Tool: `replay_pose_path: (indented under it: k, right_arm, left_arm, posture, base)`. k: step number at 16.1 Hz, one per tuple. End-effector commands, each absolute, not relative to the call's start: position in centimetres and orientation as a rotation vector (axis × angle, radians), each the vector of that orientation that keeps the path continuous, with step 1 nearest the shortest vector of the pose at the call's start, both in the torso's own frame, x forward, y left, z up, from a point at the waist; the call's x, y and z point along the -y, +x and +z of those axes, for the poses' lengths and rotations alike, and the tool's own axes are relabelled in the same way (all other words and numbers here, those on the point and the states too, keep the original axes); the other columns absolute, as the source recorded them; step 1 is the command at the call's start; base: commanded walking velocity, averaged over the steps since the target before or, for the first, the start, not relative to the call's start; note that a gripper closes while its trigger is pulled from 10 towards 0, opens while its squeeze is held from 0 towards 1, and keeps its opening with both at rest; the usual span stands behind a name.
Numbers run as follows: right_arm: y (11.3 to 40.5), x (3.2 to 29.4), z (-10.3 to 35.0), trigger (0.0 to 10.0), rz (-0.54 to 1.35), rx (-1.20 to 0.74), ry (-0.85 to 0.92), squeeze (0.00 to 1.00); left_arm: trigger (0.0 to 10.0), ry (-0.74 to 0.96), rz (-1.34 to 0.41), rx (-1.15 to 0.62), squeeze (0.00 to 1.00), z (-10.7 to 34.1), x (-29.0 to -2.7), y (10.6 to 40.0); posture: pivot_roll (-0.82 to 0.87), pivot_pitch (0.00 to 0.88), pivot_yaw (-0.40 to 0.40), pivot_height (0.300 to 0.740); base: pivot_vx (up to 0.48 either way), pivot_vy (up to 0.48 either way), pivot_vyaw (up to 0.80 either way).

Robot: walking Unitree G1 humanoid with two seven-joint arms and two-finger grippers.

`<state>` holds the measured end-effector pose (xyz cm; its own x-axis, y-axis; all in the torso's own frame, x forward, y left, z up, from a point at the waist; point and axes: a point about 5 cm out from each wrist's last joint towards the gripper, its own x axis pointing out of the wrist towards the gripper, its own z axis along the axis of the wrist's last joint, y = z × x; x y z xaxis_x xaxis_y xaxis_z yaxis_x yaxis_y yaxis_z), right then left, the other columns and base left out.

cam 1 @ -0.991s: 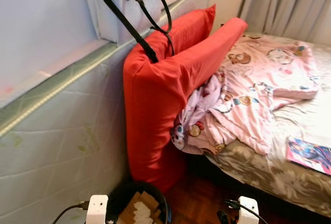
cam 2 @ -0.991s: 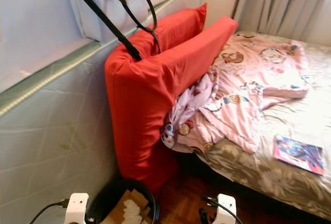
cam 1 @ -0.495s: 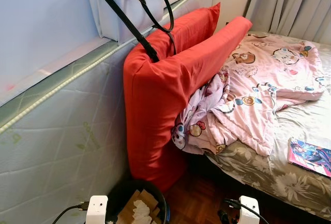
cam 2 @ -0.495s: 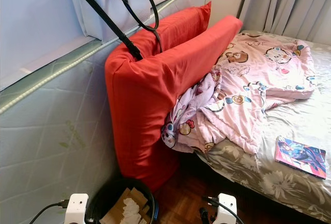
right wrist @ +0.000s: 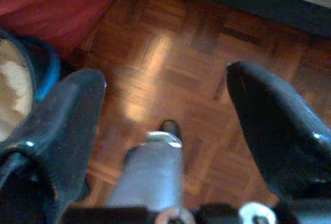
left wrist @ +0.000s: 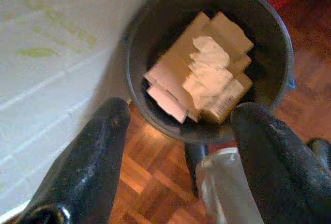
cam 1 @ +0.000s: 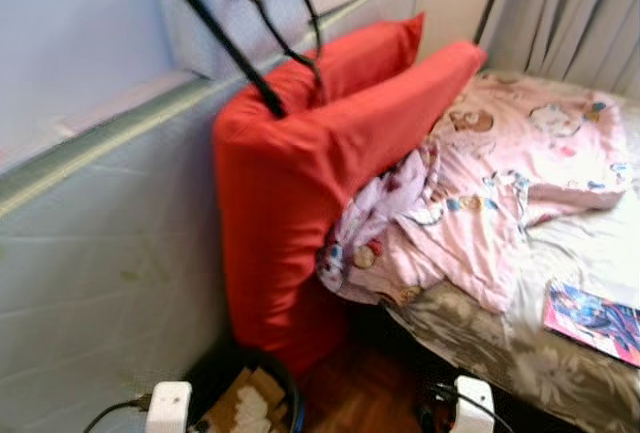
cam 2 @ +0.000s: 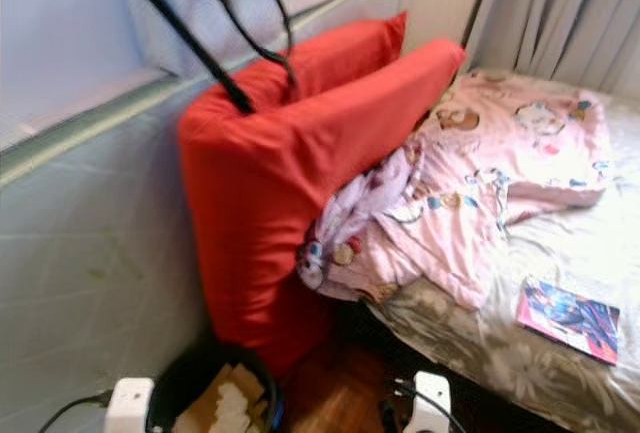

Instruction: Clean up the room

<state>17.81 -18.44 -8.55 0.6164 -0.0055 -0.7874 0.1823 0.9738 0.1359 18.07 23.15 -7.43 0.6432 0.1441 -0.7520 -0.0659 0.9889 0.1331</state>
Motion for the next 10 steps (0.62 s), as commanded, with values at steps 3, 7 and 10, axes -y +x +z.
replay_pose_path:
  k: [3, 7, 10]
  right_arm:
    - [17.8, 18.5, -8.5, 10.0, -0.113, -0.9, 0.208, 0.0]
    - [17.8, 18.5, -8.5, 10.0, -0.118, -0.903, 0.21, 0.0]
    - [17.8, 18.5, -8.6, 10.0, -0.12, -0.907, 0.211, 0.0]
  left_arm:
    - [10.0, 0.089, 0.119, -0.887, 0.0, -7.8, -23.5, 17.2]
    - [10.0, 0.084, 0.112, -0.901, 0.0, -8.1, -22.7, 16.9]
    - [10.0, 0.081, 0.097, -0.905, 0.0, -8.4, -21.3, 17.0]
  posture:
    - [0.01, 0.0, 0.0, 0.726]
    - [0.0, 0.0, 0.001, 0.726]
    - [-0.01, 0.0, 0.007, 0.726]
  base:
    - [0.0, -0.339, 0.0]
    - [0.0, -0.34, 0.0]
    - [0.0, -0.34, -0.67]
